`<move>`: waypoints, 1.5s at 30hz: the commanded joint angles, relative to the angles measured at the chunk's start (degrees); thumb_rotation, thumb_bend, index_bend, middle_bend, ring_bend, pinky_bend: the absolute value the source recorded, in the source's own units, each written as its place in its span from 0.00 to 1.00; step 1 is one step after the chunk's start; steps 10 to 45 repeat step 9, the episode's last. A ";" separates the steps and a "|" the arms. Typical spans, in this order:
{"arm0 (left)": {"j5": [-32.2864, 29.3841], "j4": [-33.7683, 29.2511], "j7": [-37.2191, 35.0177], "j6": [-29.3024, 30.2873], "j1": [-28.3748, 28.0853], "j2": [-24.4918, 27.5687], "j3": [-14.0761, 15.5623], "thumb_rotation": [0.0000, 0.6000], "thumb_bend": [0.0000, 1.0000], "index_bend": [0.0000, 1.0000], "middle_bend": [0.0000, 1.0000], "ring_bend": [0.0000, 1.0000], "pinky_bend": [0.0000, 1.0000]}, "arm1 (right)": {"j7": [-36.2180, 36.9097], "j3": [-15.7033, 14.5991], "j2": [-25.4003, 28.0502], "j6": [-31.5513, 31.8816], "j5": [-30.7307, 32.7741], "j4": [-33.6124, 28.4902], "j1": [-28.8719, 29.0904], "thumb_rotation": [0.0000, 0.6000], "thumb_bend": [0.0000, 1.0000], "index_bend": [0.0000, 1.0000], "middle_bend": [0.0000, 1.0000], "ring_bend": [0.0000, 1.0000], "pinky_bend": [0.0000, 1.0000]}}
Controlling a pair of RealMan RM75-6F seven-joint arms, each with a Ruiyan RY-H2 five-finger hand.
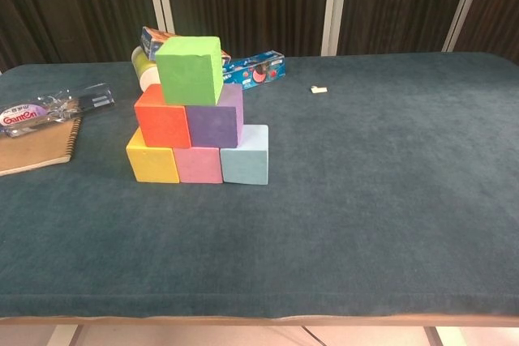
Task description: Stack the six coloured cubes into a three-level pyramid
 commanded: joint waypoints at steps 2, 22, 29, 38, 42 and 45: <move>0.73 2.52 3.81 -2.04 -0.52 -3.63 0.19 1.00 0.06 0.00 0.00 0.00 0.08 | 11.22 -0.42 -4.85 5.94 -4.41 13.83 -8.86 0.84 0.18 0.05 0.00 0.00 0.00; 1.49 0.92 6.25 -2.50 -0.64 -3.44 0.94 1.00 0.06 0.00 0.00 0.00 0.08 | 14.19 1.15 -4.01 5.04 -6.49 14.14 -10.41 0.84 0.18 0.05 0.00 0.00 0.00; 1.49 0.92 6.25 -2.50 -0.64 -3.44 0.94 1.00 0.06 0.00 0.00 0.00 0.08 | 14.19 1.15 -4.01 5.04 -6.49 14.14 -10.41 0.84 0.18 0.05 0.00 0.00 0.00; 1.49 0.92 6.25 -2.50 -0.64 -3.44 0.94 1.00 0.06 0.00 0.00 0.00 0.08 | 14.19 1.15 -4.01 5.04 -6.49 14.14 -10.41 0.84 0.18 0.05 0.00 0.00 0.00; 1.49 0.92 6.25 -2.50 -0.64 -3.44 0.94 1.00 0.06 0.00 0.00 0.00 0.08 | 14.19 1.15 -4.01 5.04 -6.49 14.14 -10.41 0.84 0.18 0.05 0.00 0.00 0.00; 1.49 0.92 6.25 -2.50 -0.64 -3.44 0.94 1.00 0.06 0.00 0.00 0.00 0.08 | 14.19 1.15 -4.01 5.04 -6.49 14.14 -10.41 0.84 0.18 0.05 0.00 0.00 0.00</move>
